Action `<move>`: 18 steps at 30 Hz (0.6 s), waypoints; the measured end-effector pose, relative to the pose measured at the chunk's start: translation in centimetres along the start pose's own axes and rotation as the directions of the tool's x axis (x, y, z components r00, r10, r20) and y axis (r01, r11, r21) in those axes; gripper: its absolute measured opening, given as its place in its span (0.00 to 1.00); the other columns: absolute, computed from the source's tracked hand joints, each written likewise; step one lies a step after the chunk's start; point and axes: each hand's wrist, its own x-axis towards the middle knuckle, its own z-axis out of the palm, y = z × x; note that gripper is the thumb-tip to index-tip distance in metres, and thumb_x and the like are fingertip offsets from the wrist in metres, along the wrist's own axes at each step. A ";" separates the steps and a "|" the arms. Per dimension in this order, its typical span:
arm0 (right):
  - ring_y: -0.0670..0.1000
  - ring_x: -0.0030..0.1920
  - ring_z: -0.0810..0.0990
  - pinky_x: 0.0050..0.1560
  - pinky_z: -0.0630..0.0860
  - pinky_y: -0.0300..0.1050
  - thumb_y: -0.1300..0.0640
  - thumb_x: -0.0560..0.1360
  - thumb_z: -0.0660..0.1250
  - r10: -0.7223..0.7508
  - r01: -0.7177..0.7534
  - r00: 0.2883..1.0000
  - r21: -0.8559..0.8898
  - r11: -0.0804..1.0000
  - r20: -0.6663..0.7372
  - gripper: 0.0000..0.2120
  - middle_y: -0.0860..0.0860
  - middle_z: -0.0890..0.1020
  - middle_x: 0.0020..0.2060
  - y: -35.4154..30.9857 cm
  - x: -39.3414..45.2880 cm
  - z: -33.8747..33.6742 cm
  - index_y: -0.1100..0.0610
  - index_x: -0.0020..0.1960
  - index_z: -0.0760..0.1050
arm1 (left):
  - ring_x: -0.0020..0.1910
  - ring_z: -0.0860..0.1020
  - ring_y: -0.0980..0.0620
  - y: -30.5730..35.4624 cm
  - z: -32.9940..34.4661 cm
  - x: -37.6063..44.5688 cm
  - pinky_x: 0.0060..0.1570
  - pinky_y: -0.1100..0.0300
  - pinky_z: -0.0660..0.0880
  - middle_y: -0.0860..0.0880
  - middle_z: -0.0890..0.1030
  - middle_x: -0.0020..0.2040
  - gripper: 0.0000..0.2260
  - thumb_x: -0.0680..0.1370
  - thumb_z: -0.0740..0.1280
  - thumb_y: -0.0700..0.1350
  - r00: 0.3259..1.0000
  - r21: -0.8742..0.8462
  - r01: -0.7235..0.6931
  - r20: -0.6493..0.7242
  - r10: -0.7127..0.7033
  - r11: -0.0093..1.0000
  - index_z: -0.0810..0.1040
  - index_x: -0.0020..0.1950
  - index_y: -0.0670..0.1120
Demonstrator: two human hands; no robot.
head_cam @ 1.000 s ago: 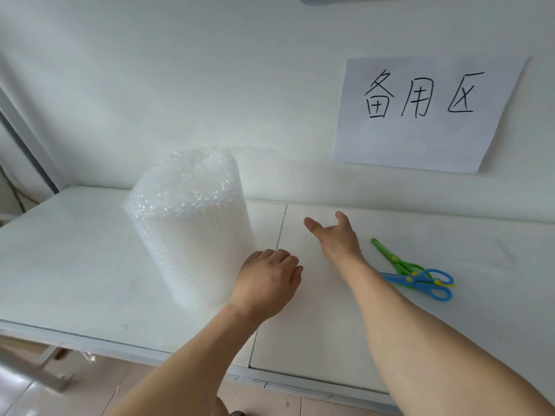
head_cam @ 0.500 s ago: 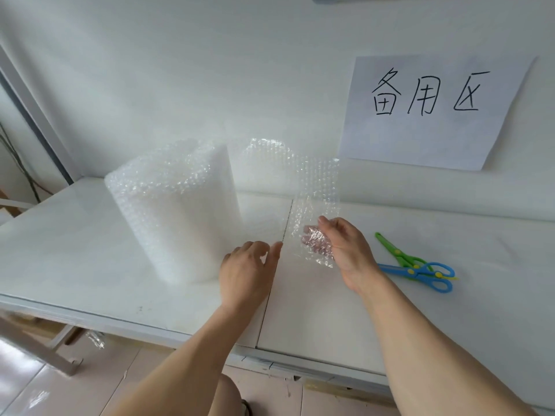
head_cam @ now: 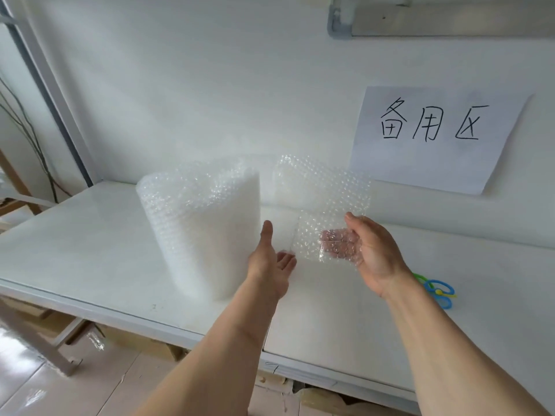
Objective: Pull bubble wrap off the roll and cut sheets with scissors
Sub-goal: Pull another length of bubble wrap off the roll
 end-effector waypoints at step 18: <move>0.58 0.32 0.83 0.37 0.75 0.47 0.56 0.79 0.63 0.131 -0.137 0.980 -0.030 0.990 -0.148 0.09 0.63 0.86 0.40 1.0 -2.3 -2.1 0.54 0.41 0.69 | 0.22 0.72 0.54 0.0 -0.8 1.0 0.22 0.65 0.72 0.48 0.74 0.31 0.16 0.71 0.77 0.48 0.993 -0.241 0.110 0.066 -0.097 0.964 0.75 0.49 0.42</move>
